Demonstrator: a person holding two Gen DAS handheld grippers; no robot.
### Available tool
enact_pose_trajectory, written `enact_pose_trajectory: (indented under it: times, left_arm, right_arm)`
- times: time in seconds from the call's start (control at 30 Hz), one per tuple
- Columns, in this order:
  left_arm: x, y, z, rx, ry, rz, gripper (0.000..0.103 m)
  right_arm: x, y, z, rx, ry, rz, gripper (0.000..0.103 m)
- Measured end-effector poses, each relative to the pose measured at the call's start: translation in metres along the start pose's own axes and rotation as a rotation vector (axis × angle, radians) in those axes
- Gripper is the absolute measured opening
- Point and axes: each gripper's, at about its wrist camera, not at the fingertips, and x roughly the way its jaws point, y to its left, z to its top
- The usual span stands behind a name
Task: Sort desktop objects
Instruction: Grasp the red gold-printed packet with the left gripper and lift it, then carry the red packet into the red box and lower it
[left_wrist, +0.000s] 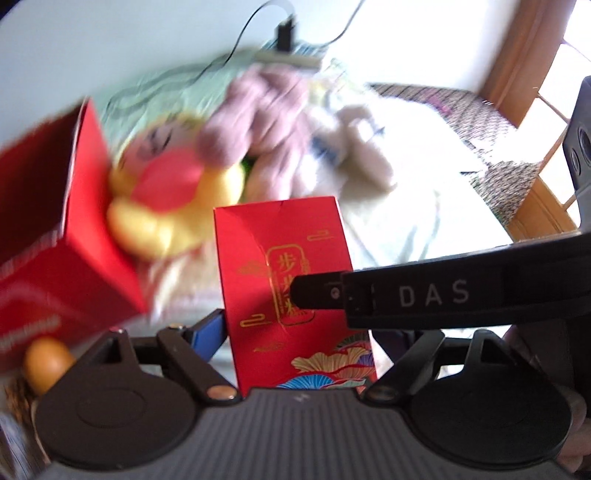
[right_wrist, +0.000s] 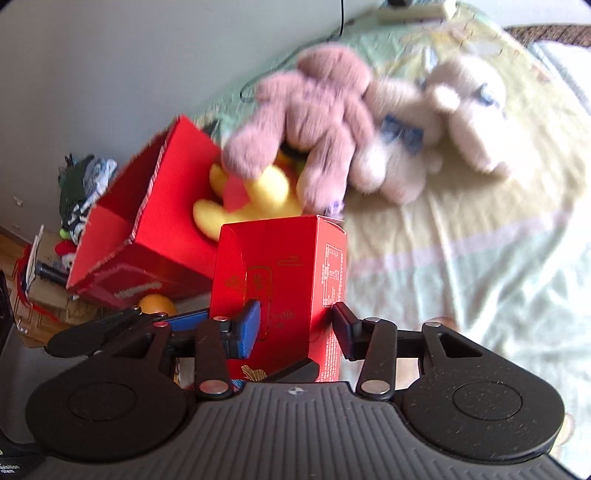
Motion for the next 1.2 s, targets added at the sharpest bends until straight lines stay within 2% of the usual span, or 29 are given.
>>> enact_pose_trajectory:
  times: [0.17,0.33,0.47,0.6,0.77,0.97,1.2]
  left_arm:
    - [-0.028,-0.007,0.028,0.063,-0.109,-0.002,0.085]
    - [-0.069,0.016,0.053,0.094,-0.22,0.047,0.085]
    - [-0.097,0.056,0.067,0.076,-0.278,0.094,0.085]
    - [-0.115,0.104,0.072,0.055,-0.307,0.16,0.085]
    - [-0.112,0.17,0.067,0.005,-0.266,0.227,0.085]
    - [-0.072,0.231,0.049,-0.049,-0.141,0.265,0.085]
    - [-0.011,0.281,0.039,-0.172,0.087,0.154,0.085]
  right_arm:
    - [-0.031,0.019,0.019,-0.042,-0.134,0.0,0.047]
    - [-0.047,0.054,0.045,-0.125,-0.235,0.043,0.047]
    - [-0.036,0.094,0.066,-0.185,-0.257,0.081,0.047]
    - [-0.005,0.134,0.085,-0.233,-0.221,0.133,0.047]
    - [0.052,0.183,0.089,-0.314,-0.12,0.139,0.048]
    - [0.128,0.208,0.085,-0.299,0.05,0.104,0.049]
    - [0.193,0.204,0.084,-0.238,0.248,0.01,0.048]
